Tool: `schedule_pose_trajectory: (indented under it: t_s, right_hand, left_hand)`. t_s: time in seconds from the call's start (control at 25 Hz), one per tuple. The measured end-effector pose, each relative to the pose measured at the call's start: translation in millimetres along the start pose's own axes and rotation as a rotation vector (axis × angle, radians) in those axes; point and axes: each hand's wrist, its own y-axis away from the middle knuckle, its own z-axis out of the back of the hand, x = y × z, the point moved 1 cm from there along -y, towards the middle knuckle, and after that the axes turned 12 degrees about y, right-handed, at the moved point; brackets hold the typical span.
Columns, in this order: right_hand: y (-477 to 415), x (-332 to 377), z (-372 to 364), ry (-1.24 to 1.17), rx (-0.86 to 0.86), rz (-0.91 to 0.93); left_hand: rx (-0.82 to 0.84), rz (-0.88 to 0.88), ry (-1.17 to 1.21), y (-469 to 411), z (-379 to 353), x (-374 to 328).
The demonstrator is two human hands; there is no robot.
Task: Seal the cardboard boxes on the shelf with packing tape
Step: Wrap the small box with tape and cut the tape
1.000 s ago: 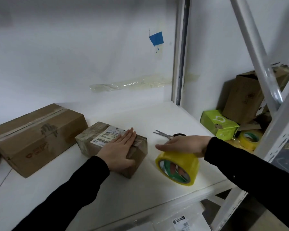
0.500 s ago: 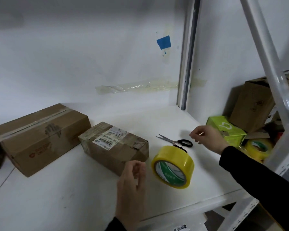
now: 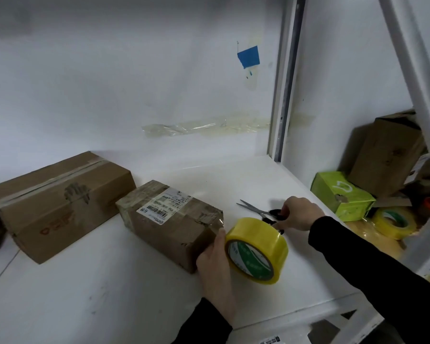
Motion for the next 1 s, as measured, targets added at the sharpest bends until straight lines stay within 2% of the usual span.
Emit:
schedule_pose_trajectory:
  t_s: [0.12, 0.24, 0.36, 0.44, 0.48, 0.52, 0.6, 0.72, 0.88, 1.0]
  right_hand:
    - [5, 3, 10, 0.163, 0.126, 0.042]
    - [4, -3, 35, 0.143, 0.22, 0.093]
    - [-12, -15, 76, -0.065, 0.286, 0.189]
    - [-21, -18, 102, -0.34, 0.417, 0.261]
    - [-25, -16, 112, -0.381, 0.526, 0.296]
    - [-28, -12, 117, -0.329, 0.65, 0.319]
    - [-33, 0, 120, -0.069, 0.841, 0.335]
    - [-41, 19, 117, 0.22, 0.948, 0.343]
    - [-49, 38, 104, 0.314, 1.013, 0.396]
    - [-51, 49, 91, 0.271, 1.045, 0.452]
  left_hand:
    - [0.036, 0.09, -0.014, -3, 1, -3]
    - [0.042, 0.133, 0.021, -6, 1, 2]
    - [0.027, 0.099, 0.074, 0, -3, 7]
    - [0.027, 0.048, 0.085, 4, -4, 11]
    - [0.018, 0.032, 0.092, 4, -3, 13]
    - [0.008, 0.026, 0.101, 4, -3, 15]
    - [-0.011, 0.042, 0.114, 1, -1, 16]
    - [-0.028, 0.049, 0.097, -5, 4, 18]
    - [-0.031, 0.096, 0.081, -7, 6, 20]
    - [-0.024, 0.101, 0.107, -7, 6, 23]
